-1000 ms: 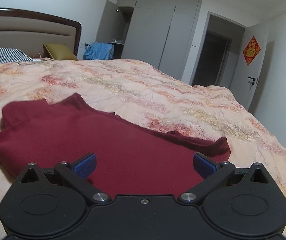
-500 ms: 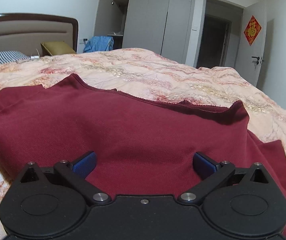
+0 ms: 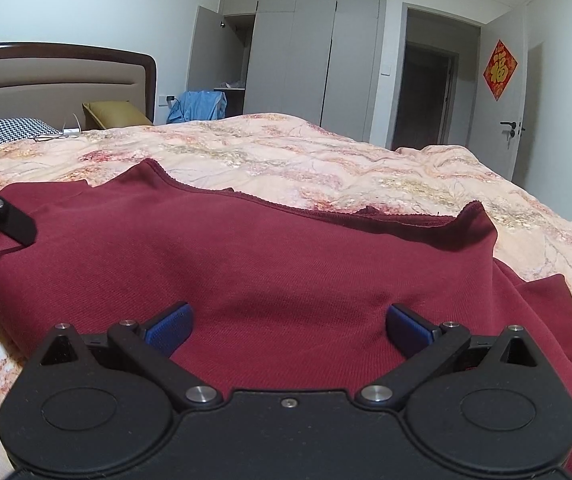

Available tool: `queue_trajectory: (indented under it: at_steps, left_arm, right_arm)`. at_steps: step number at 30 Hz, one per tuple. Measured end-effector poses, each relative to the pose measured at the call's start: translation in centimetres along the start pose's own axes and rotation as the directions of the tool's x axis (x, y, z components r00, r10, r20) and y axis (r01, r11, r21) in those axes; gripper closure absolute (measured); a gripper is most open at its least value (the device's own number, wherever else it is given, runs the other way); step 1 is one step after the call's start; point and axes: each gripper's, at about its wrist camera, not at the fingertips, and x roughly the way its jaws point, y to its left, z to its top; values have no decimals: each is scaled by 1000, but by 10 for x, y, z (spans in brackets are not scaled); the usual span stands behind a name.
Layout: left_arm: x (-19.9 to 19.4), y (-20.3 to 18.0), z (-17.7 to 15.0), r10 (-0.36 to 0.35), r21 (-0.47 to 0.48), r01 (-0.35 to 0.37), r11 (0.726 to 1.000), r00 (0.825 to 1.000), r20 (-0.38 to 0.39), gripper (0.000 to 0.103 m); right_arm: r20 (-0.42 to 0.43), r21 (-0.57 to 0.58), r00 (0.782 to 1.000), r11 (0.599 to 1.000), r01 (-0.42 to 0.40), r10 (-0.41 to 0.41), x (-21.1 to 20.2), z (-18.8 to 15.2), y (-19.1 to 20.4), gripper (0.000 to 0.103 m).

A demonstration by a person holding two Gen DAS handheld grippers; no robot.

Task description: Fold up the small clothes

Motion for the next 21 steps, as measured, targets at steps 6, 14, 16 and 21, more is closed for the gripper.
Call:
queue_trajectory:
  at_steps: [6,14,16,21]
  left_arm:
    - [8,-2,8,8,13,-8,1000,1000,-12,0]
    - [14,-5,8,15,34,-15,999,1000,-11,0]
    - [15,-5,8,15,36,-15,999,1000,-10,0]
    - [15,-5,7,14,41,-14,999,1000,-7,0]
  right_arm:
    - [3,6,1000,1000,-5,5,0,-1,-1,0]
    - [5,6,1000,1000,-5,5,0,-1,-1,0]
    - [4,6,1000,1000,-5,5,0,-1,-1,0]
    - [5,6,1000,1000,-5,5,0,-1,-1,0]
